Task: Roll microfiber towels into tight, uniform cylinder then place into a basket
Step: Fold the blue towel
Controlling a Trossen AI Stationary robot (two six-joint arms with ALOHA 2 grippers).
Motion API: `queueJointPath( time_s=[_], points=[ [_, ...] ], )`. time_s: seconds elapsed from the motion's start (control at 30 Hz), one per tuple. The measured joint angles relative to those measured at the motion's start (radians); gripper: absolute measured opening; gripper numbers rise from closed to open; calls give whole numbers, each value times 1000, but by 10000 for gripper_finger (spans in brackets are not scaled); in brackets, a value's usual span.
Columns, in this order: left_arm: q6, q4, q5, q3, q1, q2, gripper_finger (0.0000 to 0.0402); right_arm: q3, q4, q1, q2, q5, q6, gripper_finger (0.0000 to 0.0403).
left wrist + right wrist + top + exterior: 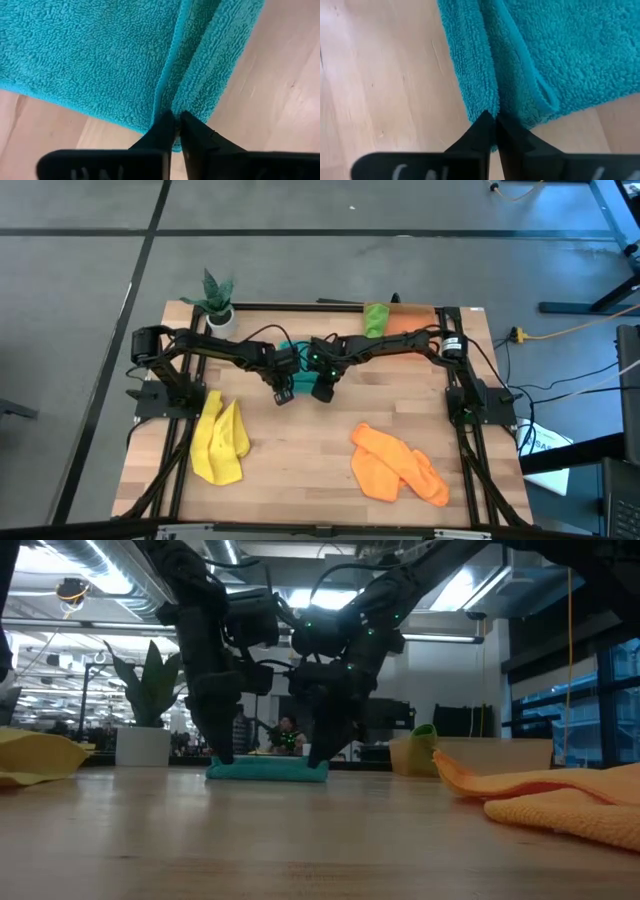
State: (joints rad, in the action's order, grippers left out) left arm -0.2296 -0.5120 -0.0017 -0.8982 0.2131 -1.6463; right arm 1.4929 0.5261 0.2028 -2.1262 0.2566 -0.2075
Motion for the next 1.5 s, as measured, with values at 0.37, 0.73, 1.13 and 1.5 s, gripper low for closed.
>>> queueJointPath(
  time_s=[0.37, 0.73, 1.13, 1.5],
  points=[
    [-8, -6, 12, 0, 1, 1, 93, 0, -9, -4, 0, -59, -36, 80],
    [-54, -60, 26, 1, -7, 133, 95, 0, -6, -4, 2, -87, -53, 140],
    [163, -20, 29, 0, -101, 122, 95, 0, 4, -4, 2, -91, -54, 141],
    [208, 62, 10, 0, -79, 32, 95, -1, 22, -1, 0, -94, -59, 141]
  ],
)
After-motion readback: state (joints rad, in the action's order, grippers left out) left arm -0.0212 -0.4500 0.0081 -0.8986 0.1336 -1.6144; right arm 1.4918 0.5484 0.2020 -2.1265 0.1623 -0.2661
